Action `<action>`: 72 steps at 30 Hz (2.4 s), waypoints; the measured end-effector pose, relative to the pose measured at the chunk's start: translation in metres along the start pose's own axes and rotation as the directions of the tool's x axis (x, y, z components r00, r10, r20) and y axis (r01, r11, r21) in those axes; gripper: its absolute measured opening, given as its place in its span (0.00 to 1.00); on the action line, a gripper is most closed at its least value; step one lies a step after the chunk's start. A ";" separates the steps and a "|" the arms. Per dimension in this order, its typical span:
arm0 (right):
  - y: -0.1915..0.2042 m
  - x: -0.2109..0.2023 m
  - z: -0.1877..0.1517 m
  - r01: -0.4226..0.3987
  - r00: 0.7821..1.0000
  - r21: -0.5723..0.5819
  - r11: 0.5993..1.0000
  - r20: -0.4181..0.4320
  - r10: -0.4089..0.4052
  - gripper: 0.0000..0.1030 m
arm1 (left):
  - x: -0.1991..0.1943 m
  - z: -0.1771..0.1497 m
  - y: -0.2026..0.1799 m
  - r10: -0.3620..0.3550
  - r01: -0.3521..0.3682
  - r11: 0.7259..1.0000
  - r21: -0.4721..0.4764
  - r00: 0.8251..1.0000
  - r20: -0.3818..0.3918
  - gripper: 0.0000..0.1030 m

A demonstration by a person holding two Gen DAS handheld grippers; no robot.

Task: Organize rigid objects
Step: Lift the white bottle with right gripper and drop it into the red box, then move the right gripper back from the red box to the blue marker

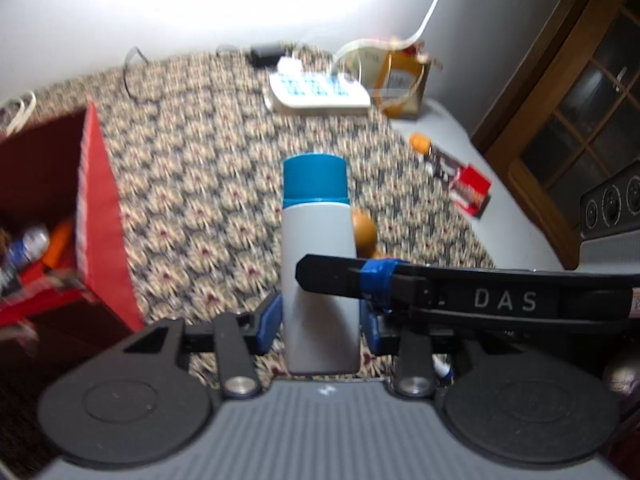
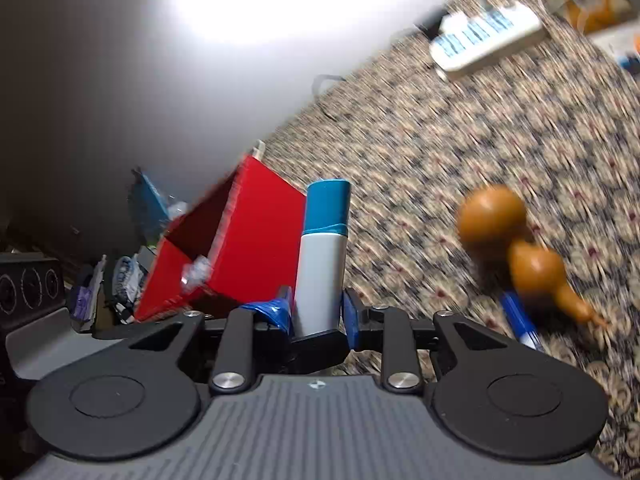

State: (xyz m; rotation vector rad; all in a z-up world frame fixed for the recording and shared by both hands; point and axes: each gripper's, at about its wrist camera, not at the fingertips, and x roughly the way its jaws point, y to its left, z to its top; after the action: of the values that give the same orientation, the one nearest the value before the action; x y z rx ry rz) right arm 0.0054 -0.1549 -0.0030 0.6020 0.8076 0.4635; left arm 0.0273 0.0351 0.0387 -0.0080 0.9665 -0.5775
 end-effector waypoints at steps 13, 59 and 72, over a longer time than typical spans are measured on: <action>0.122 0.088 0.064 -0.159 0.987 -0.220 0.962 -0.041 0.154 0.09 | -0.097 0.049 0.101 0.146 -0.140 0.989 -0.045 0.966 0.211 0.36; 0.132 0.151 0.027 0.026 0.992 -0.199 0.980 -0.118 -0.050 0.11 | -0.059 0.017 0.156 0.501 -0.498 0.858 -0.124 0.865 -0.005 0.61; 0.097 0.085 0.023 0.067 0.997 -0.176 0.982 -0.028 -0.073 0.11 | -0.060 0.012 0.086 0.526 -0.523 0.850 -0.068 0.849 0.042 0.64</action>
State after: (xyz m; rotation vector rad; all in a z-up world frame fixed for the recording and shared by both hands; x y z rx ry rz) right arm 0.0596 -0.0397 0.0283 0.4029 0.8085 0.4761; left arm 0.0502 0.1330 0.0694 0.1868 0.8766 -0.0412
